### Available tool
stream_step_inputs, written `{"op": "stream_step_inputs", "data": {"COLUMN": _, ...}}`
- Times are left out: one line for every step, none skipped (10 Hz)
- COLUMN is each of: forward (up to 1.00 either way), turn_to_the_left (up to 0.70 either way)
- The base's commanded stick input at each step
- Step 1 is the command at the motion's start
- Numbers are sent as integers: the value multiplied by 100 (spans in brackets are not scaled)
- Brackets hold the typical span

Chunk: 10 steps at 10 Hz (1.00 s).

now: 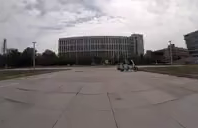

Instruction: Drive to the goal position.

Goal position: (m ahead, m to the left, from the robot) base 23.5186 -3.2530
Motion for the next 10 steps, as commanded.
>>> {"op": "stream_step_inputs", "data": {"forward": 70, "turn_to_the_left": 0}}
{"op": "stream_step_inputs", "data": {"forward": 70, "turn_to_the_left": 0}}
{"op": "stream_step_inputs", "data": {"forward": 70, "turn_to_the_left": 0}}
{"op": "stream_step_inputs", "data": {"forward": 70, "turn_to_the_left": 0}}
{"op": "stream_step_inputs", "data": {"forward": 70, "turn_to_the_left": 0}}
{"op": "stream_step_inputs", "data": {"forward": 70, "turn_to_the_left": 0}}
{"op": "stream_step_inputs", "data": {"forward": 70, "turn_to_the_left": 0}}
{"op": "stream_step_inputs", "data": {"forward": 70, "turn_to_the_left": 0}}
{"op": "stream_step_inputs", "data": {"forward": 70, "turn_to_the_left": 0}}
{"op": "stream_step_inputs", "data": {"forward": 70, "turn_to_the_left": 0}}
